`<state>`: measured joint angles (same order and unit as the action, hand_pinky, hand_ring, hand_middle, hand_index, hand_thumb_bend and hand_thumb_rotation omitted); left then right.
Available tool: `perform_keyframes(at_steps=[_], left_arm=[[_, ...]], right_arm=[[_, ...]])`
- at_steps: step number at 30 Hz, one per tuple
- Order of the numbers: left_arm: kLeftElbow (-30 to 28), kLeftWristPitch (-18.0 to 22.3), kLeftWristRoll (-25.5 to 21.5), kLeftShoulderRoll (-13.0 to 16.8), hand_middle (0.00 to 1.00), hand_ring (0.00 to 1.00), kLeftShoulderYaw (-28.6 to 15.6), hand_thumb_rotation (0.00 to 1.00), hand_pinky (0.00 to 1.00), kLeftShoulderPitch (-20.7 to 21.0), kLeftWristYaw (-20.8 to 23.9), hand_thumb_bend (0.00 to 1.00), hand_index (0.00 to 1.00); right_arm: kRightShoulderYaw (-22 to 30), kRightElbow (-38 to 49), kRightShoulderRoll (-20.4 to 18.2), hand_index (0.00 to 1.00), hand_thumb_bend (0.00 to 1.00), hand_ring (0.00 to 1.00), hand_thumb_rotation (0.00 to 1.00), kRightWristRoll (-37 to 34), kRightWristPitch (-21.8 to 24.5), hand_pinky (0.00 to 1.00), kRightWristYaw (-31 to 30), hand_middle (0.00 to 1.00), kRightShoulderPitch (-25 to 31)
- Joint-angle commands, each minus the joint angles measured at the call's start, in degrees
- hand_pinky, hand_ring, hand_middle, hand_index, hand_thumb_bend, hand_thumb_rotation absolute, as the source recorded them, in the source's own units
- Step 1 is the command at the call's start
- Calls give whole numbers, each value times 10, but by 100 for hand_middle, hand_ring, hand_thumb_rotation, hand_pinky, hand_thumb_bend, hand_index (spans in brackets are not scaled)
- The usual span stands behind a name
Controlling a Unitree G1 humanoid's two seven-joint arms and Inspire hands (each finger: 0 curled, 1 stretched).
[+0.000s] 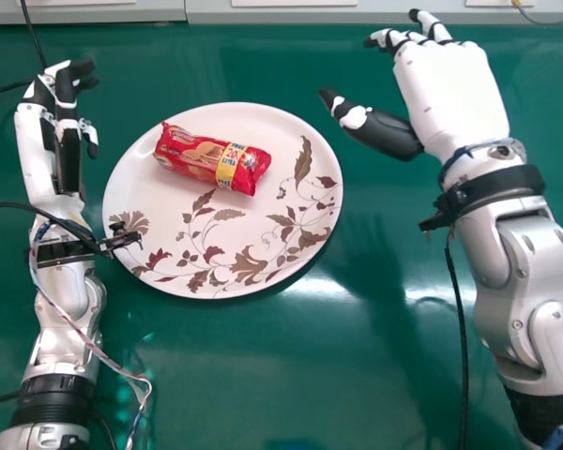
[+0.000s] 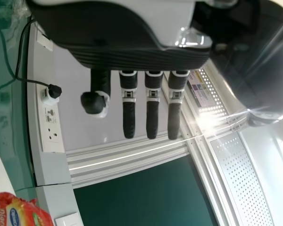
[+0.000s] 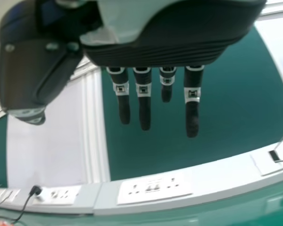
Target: Pick up biscuit and place it in the plate
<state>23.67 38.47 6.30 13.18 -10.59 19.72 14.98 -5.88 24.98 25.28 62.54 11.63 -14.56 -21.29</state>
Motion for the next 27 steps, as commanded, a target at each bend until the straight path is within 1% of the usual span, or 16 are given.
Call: perform_keyframes(at_steps=[1,4,6,8,10,11,13,16,19,22,24,27], left_arm=[[25,-5,1,-7,75,73,-3,98,0,-39,-2,81,70],[16,-16,-2,3,76,72,-5,98,0,-42,-10,83,71],[14,-17,-4,11,75,70,-8,97,4,-42,-16,86,70],[9,-22,-6,18,74,70,-13,97,6,-42,-19,86,69],[-1,-34,-8,24,73,69,-18,98,1,-44,-22,89,68],[-5,-39,-8,28,73,70,-21,99,1,-45,-23,90,68],[-10,-47,-9,35,75,73,-28,100,0,-47,-26,91,68],[-21,-58,-12,45,73,71,-38,100,0,-53,-30,96,66],[-40,-69,-21,52,73,71,-46,100,0,-63,-40,94,67],[-50,-73,-45,56,76,72,-57,100,0,-70,-57,86,68],[-61,-79,-56,58,75,73,-63,100,0,-77,-65,83,68],[-75,-85,-66,61,75,74,-72,100,0,-88,-77,85,69]], right_arm=[[19,27,-2,79,82,64,64,-6,4,49,13,74,26],[41,58,-19,81,78,66,62,-31,29,51,-12,76,50],[55,71,-37,81,77,67,56,-58,40,52,-6,76,64],[64,81,-49,81,77,67,52,-76,42,53,8,76,78],[71,88,-55,79,74,67,50,-91,35,52,20,74,91],[74,92,-57,79,73,67,48,-99,31,52,25,74,98],[75,99,-61,79,72,67,48,-102,31,54,34,74,110],[69,109,-69,78,71,68,52,-90,37,56,42,75,126],[64,114,-84,78,69,69,53,-86,38,56,55,76,140],[56,110,-99,77,65,69,51,-87,30,57,79,76,152],[52,106,-107,77,64,70,50,-90,24,58,95,76,159],[51,95,-116,76,62,70,46,-107,10,59,119,75,165]])
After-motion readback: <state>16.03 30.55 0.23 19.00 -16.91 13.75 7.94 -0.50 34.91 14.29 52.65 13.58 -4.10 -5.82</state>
